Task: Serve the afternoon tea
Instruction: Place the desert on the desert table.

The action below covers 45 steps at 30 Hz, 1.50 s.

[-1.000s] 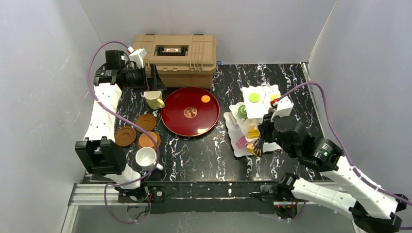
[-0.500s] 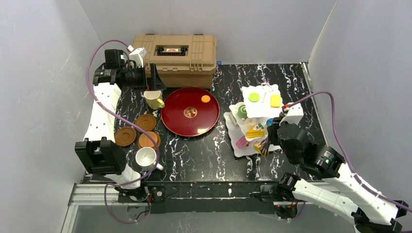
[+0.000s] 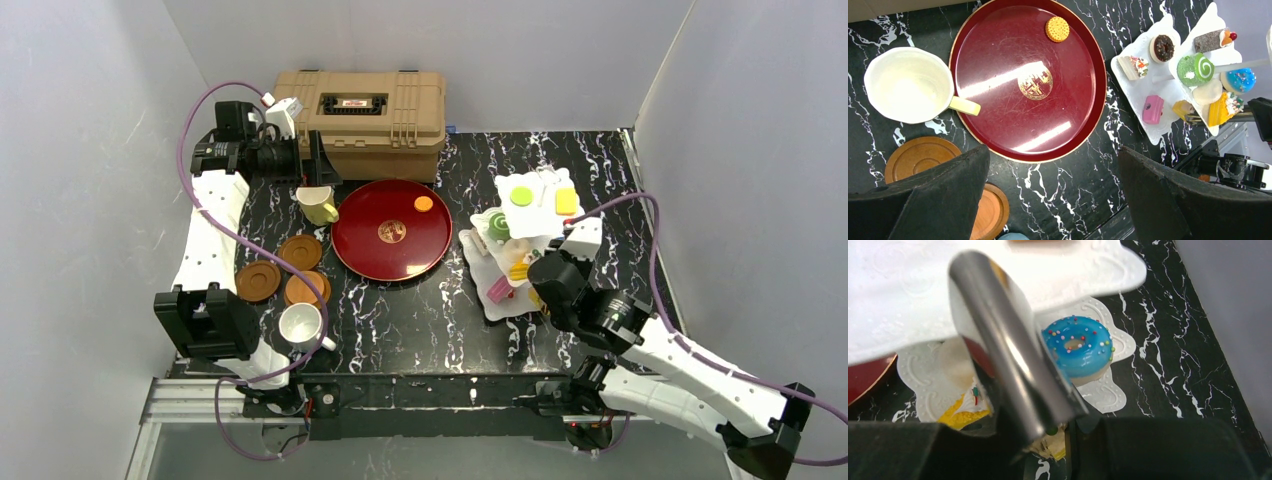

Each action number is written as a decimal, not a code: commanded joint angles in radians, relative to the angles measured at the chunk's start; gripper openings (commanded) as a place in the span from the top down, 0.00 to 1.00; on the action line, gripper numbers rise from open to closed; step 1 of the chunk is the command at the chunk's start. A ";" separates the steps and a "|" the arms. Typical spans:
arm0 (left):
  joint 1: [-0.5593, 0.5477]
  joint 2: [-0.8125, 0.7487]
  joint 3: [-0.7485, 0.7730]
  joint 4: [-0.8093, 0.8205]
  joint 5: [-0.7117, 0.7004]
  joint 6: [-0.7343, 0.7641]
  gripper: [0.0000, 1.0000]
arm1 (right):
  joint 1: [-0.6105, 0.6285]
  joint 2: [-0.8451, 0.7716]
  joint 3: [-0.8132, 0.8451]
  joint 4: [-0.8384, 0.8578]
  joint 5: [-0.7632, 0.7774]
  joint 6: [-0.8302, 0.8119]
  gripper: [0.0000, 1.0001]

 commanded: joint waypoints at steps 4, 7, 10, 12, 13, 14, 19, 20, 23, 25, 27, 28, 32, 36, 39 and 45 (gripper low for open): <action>0.005 -0.036 0.022 -0.017 0.018 0.021 0.02 | 0.000 -0.033 -0.085 0.239 0.174 0.009 0.71; 0.005 -0.038 0.018 -0.017 0.010 0.029 0.02 | 0.001 -0.065 -0.109 0.224 0.186 0.040 0.66; 0.006 -0.034 0.018 -0.018 0.014 0.026 0.02 | 0.001 -0.088 -0.122 0.172 0.197 0.109 0.63; 0.004 -0.032 0.020 -0.017 0.021 0.021 0.02 | 0.001 -0.096 -0.123 0.125 0.212 0.167 0.62; 0.005 -0.032 0.021 -0.017 0.024 0.020 0.02 | 0.001 -0.099 -0.124 0.104 0.220 0.192 0.61; 0.005 -0.032 0.022 -0.016 0.026 0.018 0.02 | 0.001 -0.101 -0.125 0.086 0.226 0.214 0.60; 0.005 -0.035 0.020 -0.025 0.026 0.024 0.02 | 0.001 -0.085 -0.107 -0.043 0.319 0.392 0.61; 0.005 -0.036 0.019 -0.025 0.026 0.025 0.02 | 0.001 -0.079 -0.100 -0.097 0.346 0.465 0.61; 0.005 -0.038 0.021 -0.031 0.026 0.030 0.02 | 0.001 -0.067 -0.098 -0.225 0.407 0.642 0.62; 0.006 -0.039 0.025 -0.033 0.027 0.029 0.02 | 0.001 -0.067 -0.110 -0.245 0.431 0.700 0.62; 0.004 -0.035 0.030 -0.035 0.031 0.030 0.02 | 0.001 -0.071 -0.119 -0.247 0.445 0.753 0.62; 0.005 -0.034 0.036 -0.039 0.035 0.030 0.02 | 0.001 -0.071 -0.125 -0.241 0.450 0.765 0.61; 0.005 -0.033 0.041 -0.043 0.043 0.029 0.01 | 0.001 -0.072 -0.130 -0.232 0.477 0.795 0.61; 0.004 -0.032 0.037 -0.043 0.043 0.029 0.01 | 0.001 -0.067 -0.127 -0.242 0.497 0.822 0.61; 0.004 -0.029 0.041 -0.044 0.042 0.028 0.01 | 0.001 -0.043 -0.120 -0.262 0.493 0.828 0.59; 0.004 -0.030 0.049 -0.045 0.035 0.031 0.01 | 0.001 -0.015 -0.113 -0.341 0.479 0.923 0.50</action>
